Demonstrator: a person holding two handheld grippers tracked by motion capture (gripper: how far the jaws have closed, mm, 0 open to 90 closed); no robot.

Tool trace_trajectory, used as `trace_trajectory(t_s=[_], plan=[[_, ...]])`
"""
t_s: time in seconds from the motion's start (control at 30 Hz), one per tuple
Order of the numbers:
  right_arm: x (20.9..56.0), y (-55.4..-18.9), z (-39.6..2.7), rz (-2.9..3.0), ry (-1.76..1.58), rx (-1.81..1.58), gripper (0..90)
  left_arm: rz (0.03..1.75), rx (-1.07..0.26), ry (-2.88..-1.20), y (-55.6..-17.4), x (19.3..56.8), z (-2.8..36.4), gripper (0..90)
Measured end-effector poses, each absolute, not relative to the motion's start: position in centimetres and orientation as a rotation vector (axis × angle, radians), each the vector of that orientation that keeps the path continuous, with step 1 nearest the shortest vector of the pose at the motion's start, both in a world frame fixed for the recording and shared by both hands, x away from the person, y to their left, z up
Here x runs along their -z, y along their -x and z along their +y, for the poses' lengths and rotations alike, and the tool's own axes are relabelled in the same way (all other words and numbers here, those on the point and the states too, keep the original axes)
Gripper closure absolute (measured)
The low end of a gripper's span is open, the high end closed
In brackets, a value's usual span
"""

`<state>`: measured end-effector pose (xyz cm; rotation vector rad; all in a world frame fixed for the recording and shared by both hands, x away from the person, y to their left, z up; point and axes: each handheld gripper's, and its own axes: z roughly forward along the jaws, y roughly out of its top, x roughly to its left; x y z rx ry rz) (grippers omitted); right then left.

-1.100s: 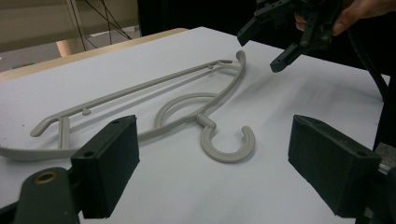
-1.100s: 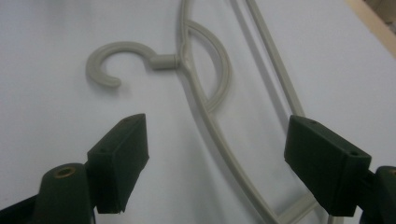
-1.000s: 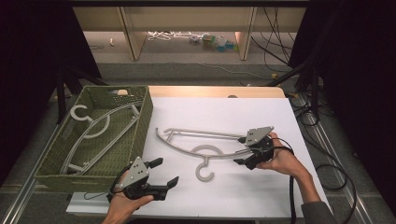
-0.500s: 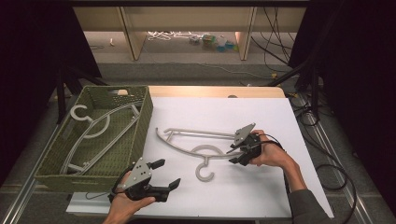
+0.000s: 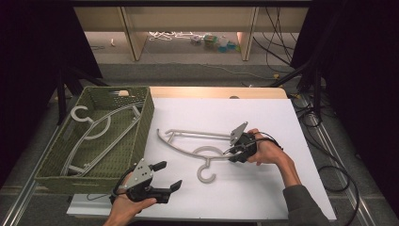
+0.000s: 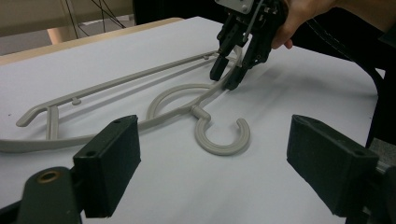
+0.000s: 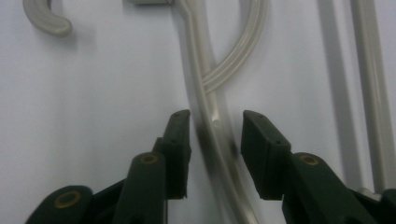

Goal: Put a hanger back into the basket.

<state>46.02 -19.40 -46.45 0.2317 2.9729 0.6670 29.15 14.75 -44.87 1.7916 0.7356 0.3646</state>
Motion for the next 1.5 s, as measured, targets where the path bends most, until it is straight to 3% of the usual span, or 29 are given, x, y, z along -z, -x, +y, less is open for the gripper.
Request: trace_trajectory(t_s=[0.43, 0.8, 1.2, 1.5], plan=[[46.3, -46.4, -18.8, 3.024, -0.23, -0.592, 70.4, 0.729, -0.348, -1.818, -29.3, 45.1, 14.6, 18.4], [46.0, -46.0, -18.3, 3.021, 0.041, -0.538, 82.2, 0.705, -0.342, -1.853, -29.3, 45.3, 14.3, 22.8], [43.1, -44.3, -18.7, 3.01, 0.196, -0.598, 82.6, 0.666, -0.4, -1.913, -30.8, 45.0, 11.9, 25.0], [42.1, -43.0, -18.6, 3.041, 0.241, -0.636, 82.5, 0.604, -0.506, -2.066, -33.6, 45.5, 10.1, 31.2]])
